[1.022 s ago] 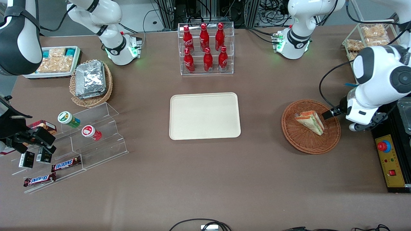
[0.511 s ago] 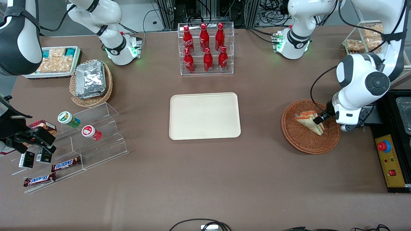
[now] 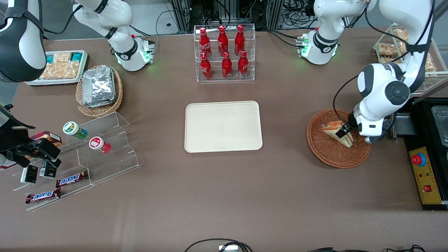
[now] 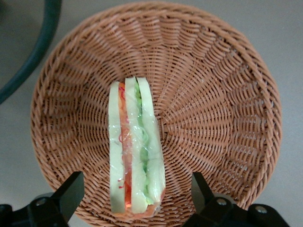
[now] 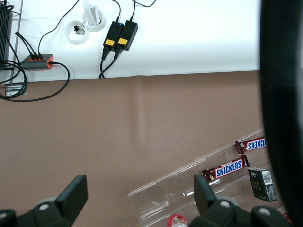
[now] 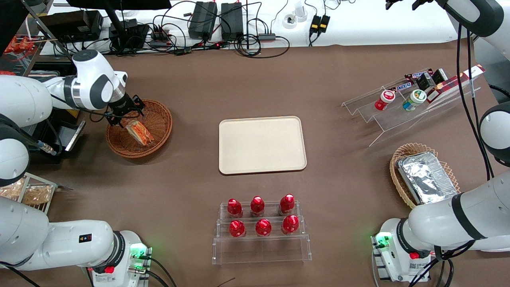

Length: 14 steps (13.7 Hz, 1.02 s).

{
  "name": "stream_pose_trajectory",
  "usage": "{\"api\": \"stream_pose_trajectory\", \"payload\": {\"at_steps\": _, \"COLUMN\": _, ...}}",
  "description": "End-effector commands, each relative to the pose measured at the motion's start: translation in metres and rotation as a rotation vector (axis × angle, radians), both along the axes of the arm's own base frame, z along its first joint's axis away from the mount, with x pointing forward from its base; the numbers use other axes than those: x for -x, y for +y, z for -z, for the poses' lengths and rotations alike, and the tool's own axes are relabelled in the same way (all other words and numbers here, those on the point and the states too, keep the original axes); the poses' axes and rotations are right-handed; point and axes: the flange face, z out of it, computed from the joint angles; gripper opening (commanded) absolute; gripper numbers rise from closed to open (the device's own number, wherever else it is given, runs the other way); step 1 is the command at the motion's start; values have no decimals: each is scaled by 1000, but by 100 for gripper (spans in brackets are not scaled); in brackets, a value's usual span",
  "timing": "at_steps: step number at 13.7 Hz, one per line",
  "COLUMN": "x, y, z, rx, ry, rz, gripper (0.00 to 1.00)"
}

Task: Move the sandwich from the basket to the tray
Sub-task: 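Lower the open left gripper around the sandwich and close it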

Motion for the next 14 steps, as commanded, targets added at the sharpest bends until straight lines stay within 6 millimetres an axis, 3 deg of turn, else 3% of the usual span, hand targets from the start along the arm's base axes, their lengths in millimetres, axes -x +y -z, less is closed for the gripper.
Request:
{"api": "stream_pose_trajectory", "payload": {"at_steps": 1, "x": 11, "y": -4, "z": 15, "rx": -4, "ry": -17, "rz": -14, "gripper": 100}}
{"api": "stream_pose_trajectory", "payload": {"at_steps": 9, "x": 17, "y": -4, "z": 44, "rx": 3, "ry": -3, "rz": -16, "gripper": 99}}
{"api": "stream_pose_trajectory", "payload": {"at_steps": 12, "x": 16, "y": -2, "z": 52, "rx": 7, "ry": -9, "rz": -20, "gripper": 91}}
{"api": "stream_pose_trajectory", "payload": {"at_steps": 13, "x": 16, "y": -2, "z": 52, "rx": 7, "ry": -9, "rz": -21, "gripper": 78}}
{"api": "stream_pose_trajectory", "payload": {"at_steps": 14, "x": 16, "y": -1, "z": 52, "rx": 7, "ry": -9, "rz": -22, "gripper": 43}}
